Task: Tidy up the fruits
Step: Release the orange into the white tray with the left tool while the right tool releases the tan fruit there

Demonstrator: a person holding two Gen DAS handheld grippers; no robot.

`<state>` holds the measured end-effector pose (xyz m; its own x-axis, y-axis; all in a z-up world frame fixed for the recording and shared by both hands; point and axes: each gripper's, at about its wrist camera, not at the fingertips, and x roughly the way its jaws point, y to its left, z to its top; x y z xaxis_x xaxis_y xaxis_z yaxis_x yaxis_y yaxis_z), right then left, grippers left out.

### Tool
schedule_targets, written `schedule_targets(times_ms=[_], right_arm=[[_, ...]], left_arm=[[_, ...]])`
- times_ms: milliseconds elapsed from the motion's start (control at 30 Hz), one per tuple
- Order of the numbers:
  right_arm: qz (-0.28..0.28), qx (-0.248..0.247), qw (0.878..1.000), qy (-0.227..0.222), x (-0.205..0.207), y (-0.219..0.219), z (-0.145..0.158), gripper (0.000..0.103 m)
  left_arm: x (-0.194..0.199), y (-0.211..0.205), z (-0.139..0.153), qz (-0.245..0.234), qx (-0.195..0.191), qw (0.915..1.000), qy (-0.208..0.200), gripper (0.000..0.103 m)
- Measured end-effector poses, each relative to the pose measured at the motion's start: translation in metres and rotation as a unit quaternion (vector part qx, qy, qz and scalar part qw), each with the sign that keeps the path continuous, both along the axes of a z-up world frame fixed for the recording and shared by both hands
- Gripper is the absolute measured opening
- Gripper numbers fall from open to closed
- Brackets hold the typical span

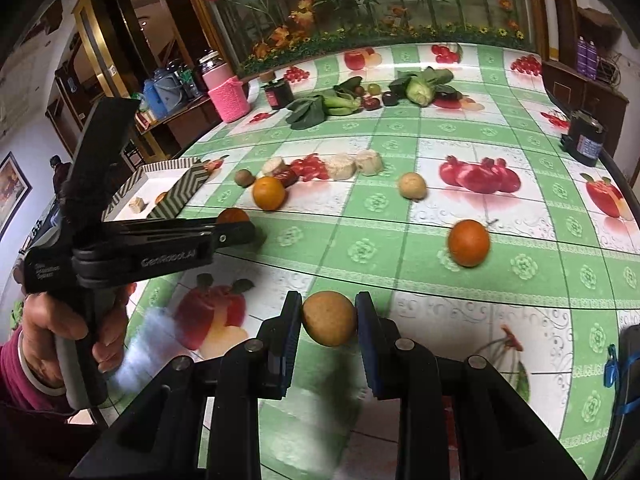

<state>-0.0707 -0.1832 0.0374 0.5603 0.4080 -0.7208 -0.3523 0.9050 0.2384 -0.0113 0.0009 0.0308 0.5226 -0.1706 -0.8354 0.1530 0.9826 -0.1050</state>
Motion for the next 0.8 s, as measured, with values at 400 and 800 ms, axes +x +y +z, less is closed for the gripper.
schedule_targets(times_ms=[400,800], right_arm=[[0.012,-0.007,1.000,-0.015,-0.002,0.033,0.010,0.028],[0.039,-0.012,0.999,-0.028,0.000,0.066,0.019,0.028]], left_arm=[[-0.029,0.031,0.015,0.020,0.008,0.9995,-0.022,0.029],[-0.039,0.070,0.025,0.056,0.018,0.9976,-0.035,0.029]])
